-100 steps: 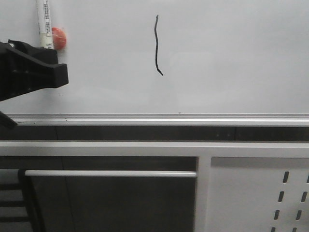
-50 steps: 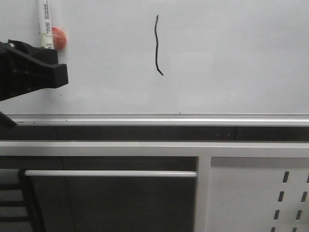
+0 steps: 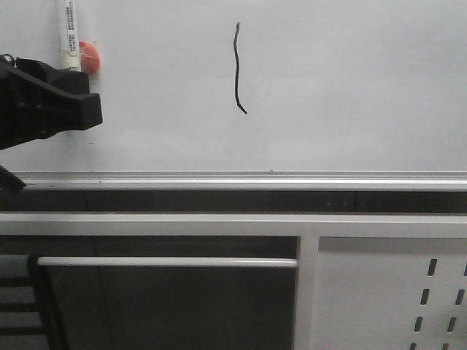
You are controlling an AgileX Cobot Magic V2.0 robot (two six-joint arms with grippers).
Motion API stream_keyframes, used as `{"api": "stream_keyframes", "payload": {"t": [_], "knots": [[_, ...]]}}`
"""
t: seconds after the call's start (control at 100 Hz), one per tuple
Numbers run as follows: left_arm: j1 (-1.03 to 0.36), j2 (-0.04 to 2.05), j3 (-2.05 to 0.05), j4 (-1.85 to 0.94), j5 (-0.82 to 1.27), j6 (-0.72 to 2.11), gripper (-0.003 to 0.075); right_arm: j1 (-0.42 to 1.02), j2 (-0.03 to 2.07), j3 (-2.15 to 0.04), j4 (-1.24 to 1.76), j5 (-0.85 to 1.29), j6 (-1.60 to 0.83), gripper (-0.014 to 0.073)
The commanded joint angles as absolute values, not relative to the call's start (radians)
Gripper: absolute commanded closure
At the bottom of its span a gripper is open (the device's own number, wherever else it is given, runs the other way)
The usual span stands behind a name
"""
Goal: Write number 1 on whiteboard
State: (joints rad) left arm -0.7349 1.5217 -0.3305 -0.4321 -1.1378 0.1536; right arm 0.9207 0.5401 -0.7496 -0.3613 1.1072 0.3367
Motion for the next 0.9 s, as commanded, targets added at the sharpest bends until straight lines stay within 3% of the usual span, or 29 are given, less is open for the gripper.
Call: {"api": "stream_keyframes", "payload": {"t": [0.0, 0.14, 0.34, 0.89], "knots": [[-0.732, 1.492, -0.353, -0.429, -1.352, 0.145, 0.0516, 0.916, 0.545, -0.782, -0.392, 1.062, 0.337, 0.0647], [-0.732, 1.492, -0.349, -0.409, -1.352, 0.145, 0.0507, 0.916, 0.545, -0.782, -0.392, 1.062, 0.337, 0.0647], [-0.756, 1.492, -0.318, -0.410, -1.354, 0.145, 0.0429, 0.916, 0.545, -0.782, -0.392, 1.062, 0.337, 0.0647], [-0.844, 1.408, -0.267, -0.497, -1.364, 0.198, 0.0430, 0.916, 0.545, -0.782, -0.392, 1.062, 0.337, 0.0647]]}}
